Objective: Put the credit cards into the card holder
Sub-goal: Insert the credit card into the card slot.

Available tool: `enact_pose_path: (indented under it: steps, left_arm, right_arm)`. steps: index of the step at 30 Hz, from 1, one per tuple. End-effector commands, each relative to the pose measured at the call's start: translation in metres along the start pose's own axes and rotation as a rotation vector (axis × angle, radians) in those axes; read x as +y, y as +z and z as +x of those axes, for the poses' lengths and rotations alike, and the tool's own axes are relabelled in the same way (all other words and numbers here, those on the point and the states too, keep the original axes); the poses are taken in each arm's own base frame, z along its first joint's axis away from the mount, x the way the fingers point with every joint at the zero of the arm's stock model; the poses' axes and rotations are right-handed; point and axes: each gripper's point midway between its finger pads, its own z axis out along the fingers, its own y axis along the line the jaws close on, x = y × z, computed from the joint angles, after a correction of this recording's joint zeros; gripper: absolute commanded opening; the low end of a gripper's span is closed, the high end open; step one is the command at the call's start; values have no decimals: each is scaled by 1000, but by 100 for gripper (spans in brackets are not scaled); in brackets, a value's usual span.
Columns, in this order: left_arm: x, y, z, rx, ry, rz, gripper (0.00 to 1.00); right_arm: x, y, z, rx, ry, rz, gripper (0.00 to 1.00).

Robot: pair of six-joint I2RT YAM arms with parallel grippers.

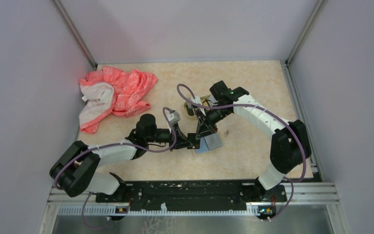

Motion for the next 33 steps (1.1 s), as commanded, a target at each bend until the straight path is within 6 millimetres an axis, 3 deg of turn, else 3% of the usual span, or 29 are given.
enact_pose_path:
  steps: [1, 3, 4, 9, 13, 16, 19, 23, 27, 33]
  left_arm:
    - [-4, 1, -12, -11, 48, 22, 0]
    - [-3, 1, -13, -17, 42, 11, 0]
    - [-2, 0, -14, -20, 34, -1, 7]
    - [4, -12, -12, -62, -58, -116, 61]
    - [-1, -30, -4, -175, -135, -176, 71]
    - [-1, -38, 3, -242, -251, -202, 70]
    - [-6, -38, 3, -306, -346, -202, 64]
    - [-3, -17, 2, -325, -373, -264, 46]
    - [18, 2, 11, -293, -407, -334, 31]
    - [42, 33, 32, -216, -463, -376, 25]
  right_arm:
    - [8, -4, -20, -35, -60, -17, 0]
    - [9, -5, -22, -37, -65, -20, 0]
    - [10, -6, -23, -41, -67, -19, 0]
    - [-4, -15, -20, -61, -4, 82, 0]
    - [-27, -36, -8, -85, 86, 219, 0]
    - [-45, -55, 9, -115, 214, 265, 0]
    - [-59, -61, 40, -68, 335, 284, 0]
    - [-81, -66, 69, -46, 456, 358, 0]
    - [-94, -64, 81, -38, 517, 405, 0]
    - [-100, -61, 91, -29, 572, 421, 0]
